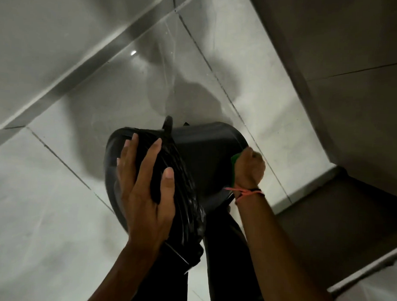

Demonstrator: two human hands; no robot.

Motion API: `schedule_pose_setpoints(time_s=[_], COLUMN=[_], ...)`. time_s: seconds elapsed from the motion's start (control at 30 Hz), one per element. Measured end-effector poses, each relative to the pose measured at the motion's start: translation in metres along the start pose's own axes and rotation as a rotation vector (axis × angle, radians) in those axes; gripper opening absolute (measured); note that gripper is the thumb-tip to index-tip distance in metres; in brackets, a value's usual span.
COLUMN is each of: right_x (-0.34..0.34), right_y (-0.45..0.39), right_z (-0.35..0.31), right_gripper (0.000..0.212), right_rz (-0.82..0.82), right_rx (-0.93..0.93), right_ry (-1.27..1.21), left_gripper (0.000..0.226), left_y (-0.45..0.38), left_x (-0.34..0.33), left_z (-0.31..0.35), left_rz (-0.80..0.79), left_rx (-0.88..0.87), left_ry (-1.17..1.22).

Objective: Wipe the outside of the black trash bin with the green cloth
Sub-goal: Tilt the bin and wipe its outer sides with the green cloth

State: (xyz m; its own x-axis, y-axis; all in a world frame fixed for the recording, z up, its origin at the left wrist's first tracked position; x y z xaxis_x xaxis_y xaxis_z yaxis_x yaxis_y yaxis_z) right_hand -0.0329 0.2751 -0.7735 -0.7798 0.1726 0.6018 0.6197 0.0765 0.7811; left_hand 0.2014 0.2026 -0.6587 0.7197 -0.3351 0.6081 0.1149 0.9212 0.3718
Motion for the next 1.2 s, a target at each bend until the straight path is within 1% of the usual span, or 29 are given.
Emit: schedule_pose_setpoints(time_s=[0.07,0.17,0.2,0.27,0.33,0.37,0.43,0.53,0.57,0.6,0.63,0.7,0.77,0.8,0.87,0.93,0.97,1.03,1.1,1.13,1.2], right_x=[-0.008,-0.035,-0.046,-0.065,-0.076,-0.079,-0.073,-0.046,-0.037,-0.029,-0.022,-0.011,-0.008,-0.009,-0.016,-0.029,-0.038,-0.062,-0.090,-0.097,-0.099], right_y=[-0.010,-0.013,-0.006,0.015,0.048,0.066,0.103,0.133,0.130,0.120,0.101,0.053,0.010,-0.008,-0.038,-0.054,-0.058,-0.057,-0.046,-0.043,-0.038], right_z=[-0.043,-0.093,-0.106,-0.123,-0.131,-0.130,-0.115,-0.069,-0.049,-0.029,-0.013,0.013,0.024,0.021,0.004,-0.017,-0.030,-0.051,-0.081,-0.093,-0.125], right_gripper=[0.043,0.025,0.024,0.027,0.026,0.026,0.035,0.048,0.051,0.054,0.057,0.058,0.053,0.052,0.046,0.041,0.039,0.036,0.035,0.035,0.033], right_rz=[-0.119,-0.353,-0.428,-0.545,-0.622,-0.644,-0.632,-0.539,-0.496,-0.459,-0.419,-0.312,-0.243,-0.241,-0.286,-0.361,-0.397,-0.476,-0.580,-0.586,-0.582], right_rx=[0.183,0.365,0.416,0.516,0.673,0.772,0.960,1.133,1.149,1.111,1.012,0.715,0.469,0.414,0.411,0.408,0.396,0.355,0.376,0.388,0.404], right_ry=[0.212,0.461,0.515,0.587,0.578,0.548,0.467,0.259,0.188,0.129,0.078,-0.024,-0.203,-0.271,-0.323,-0.323,-0.323,-0.326,-0.318,-0.317,-0.399], left_gripper=[0.046,0.048,0.049,0.051,0.053,0.054,0.053,0.050,0.050,0.049,0.049,0.049,0.054,0.058,0.070,0.081,0.085,0.084,0.081,0.080,0.077], left_y=[0.000,0.001,0.002,0.005,0.011,0.013,0.019,0.024,0.024,0.025,0.025,0.024,0.020,0.017,0.010,-0.001,-0.008,-0.024,-0.043,-0.050,-0.069], left_x=[-0.001,-0.002,-0.001,0.000,0.003,0.005,0.010,0.013,0.012,0.012,0.012,0.010,0.007,0.006,0.000,-0.002,0.000,0.004,0.009,0.008,0.009], left_z=[0.005,0.003,0.002,-0.001,-0.007,-0.011,-0.020,-0.028,-0.029,-0.029,-0.029,-0.025,-0.015,-0.007,0.010,0.018,0.018,0.018,0.021,0.020,0.019], left_rz=[-0.020,-0.045,-0.045,-0.030,0.000,0.017,0.052,0.089,0.094,0.097,0.101,0.097,0.064,0.025,-0.113,-0.237,-0.256,-0.232,-0.178,-0.174,-0.174], left_rx=[-0.022,-0.036,-0.040,-0.044,-0.023,0.001,0.054,0.119,0.134,0.146,0.157,0.189,0.179,0.120,-0.105,-0.329,-0.407,-0.505,-0.526,-0.487,-0.358], left_ry=[-0.011,-0.024,-0.033,-0.063,-0.082,-0.078,-0.055,-0.022,-0.007,0.010,0.025,0.019,-0.068,-0.150,-0.345,-0.523,-0.605,-0.699,-0.712,-0.693,-0.664])
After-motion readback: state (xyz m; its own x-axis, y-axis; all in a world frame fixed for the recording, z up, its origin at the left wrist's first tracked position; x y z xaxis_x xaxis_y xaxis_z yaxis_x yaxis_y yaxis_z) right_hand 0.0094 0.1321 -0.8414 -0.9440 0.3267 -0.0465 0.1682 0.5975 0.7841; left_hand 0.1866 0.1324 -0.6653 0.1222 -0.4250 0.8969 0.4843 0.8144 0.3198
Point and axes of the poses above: each hand's wrist, its own y-axis away from the middle knuckle, its own x-axis out of the back of the hand, z = x × y, the point moved 7 cm from there along -y, towards the middle knuckle, and after that the axes turned 6 degrees about -z, right-handed, at the moved point
